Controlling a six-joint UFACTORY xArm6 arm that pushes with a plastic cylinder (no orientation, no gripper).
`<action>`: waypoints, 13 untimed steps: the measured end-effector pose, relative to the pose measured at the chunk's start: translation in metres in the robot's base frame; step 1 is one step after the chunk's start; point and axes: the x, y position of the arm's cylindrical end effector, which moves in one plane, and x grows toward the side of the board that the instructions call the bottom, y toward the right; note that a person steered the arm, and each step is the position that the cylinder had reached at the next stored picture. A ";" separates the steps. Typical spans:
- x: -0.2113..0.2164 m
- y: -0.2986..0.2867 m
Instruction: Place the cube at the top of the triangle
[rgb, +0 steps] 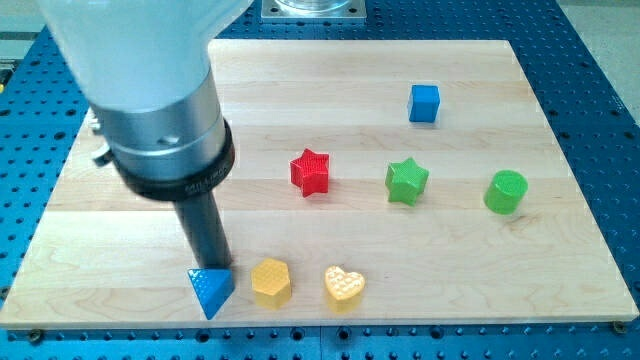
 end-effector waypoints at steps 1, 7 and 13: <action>-0.050 0.001; -0.259 0.321; -0.190 -0.014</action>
